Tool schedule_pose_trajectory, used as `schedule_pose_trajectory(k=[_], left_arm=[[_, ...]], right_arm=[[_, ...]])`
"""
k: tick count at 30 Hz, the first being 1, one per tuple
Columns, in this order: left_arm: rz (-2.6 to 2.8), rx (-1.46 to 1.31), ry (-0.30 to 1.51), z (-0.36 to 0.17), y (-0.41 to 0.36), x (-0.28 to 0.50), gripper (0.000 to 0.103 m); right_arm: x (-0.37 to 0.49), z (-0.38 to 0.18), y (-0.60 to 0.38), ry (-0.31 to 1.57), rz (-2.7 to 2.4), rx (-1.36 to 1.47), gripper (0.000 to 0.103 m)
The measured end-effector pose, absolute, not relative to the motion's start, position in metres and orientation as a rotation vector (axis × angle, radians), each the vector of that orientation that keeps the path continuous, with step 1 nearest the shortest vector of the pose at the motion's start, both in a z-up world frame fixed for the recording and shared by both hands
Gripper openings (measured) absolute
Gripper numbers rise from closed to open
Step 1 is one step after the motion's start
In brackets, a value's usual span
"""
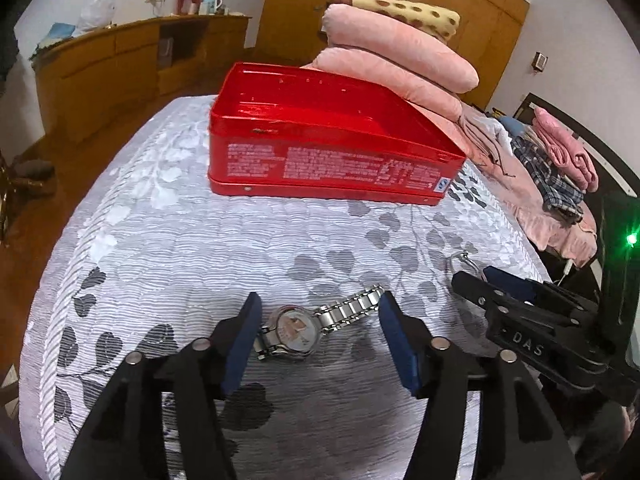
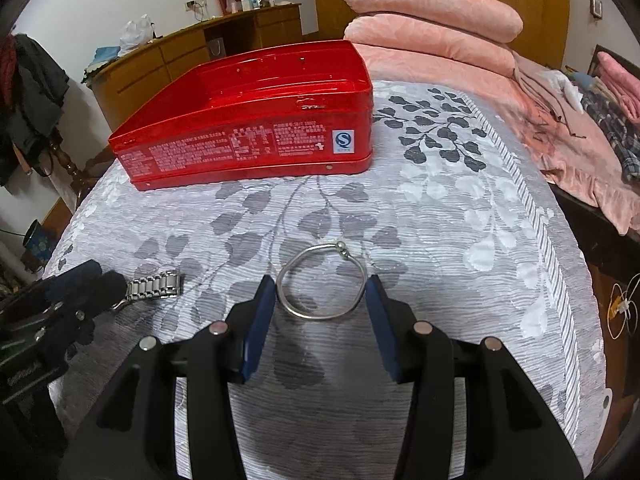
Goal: Organize jewelry
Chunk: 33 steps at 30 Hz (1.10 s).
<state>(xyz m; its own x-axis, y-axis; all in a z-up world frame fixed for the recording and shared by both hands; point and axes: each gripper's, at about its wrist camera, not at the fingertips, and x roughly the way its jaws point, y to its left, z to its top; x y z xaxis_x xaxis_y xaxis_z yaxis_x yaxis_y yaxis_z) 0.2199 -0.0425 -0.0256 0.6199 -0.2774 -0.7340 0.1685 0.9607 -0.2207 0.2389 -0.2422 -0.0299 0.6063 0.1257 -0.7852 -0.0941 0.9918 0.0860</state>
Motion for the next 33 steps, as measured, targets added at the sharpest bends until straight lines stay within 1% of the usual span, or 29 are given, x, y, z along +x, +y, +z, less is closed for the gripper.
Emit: schedule_pose_trajectory(k=[4,6,9,14,17,19,21,24,26,30,32,33], left_arm=[[-0.268,-0.1,0.867,-0.023,-0.052,0.217,0.064],[-0.275,-0.07,0.872,-0.023,-0.059,0.216,0.069],[-0.272,-0.024,0.88,-0.025,-0.065,0.217,0.073],[-0.245,0.008,0.924,-0.038,-0.066,0.231,0.073],[-0.234,0.03,0.921,-0.043,-0.067,0.235,0.072],[-0.227,0.015,0.918,-0.043,-0.064,0.236,0.068],[-0.212,-0.015,0.91,-0.041,-0.058,0.24,0.053],[-0.207,-0.07,0.908,-0.041,-0.046,0.248,0.04],[-0.207,-0.079,0.905,-0.041,-0.043,0.251,0.037],[-0.189,-0.11,0.902,-0.041,-0.038,0.257,0.022],[-0.187,-0.139,0.902,-0.042,-0.034,0.261,0.019],[-0.186,-0.15,0.904,-0.043,-0.032,0.263,0.019]], right_arm=[[0.239,-0.027,-0.246,0.904,0.12,0.041,0.045],[0.239,-0.027,-0.247,0.904,0.119,0.042,0.045],[0.238,-0.028,-0.249,0.904,0.117,0.046,0.045],[0.238,-0.027,-0.251,0.901,0.116,0.051,0.045],[0.238,-0.027,-0.251,0.903,0.114,0.052,0.045],[0.239,-0.028,-0.252,0.905,0.114,0.053,0.045],[0.24,-0.029,-0.251,0.908,0.115,0.054,0.045],[0.24,-0.03,-0.249,0.91,0.12,0.05,0.045],[0.24,-0.03,-0.247,0.911,0.124,0.047,0.045],[0.24,-0.031,-0.244,0.913,0.127,0.045,0.045],[0.24,-0.031,-0.244,0.913,0.127,0.045,0.045],[0.24,-0.031,-0.244,0.913,0.127,0.045,0.045]])
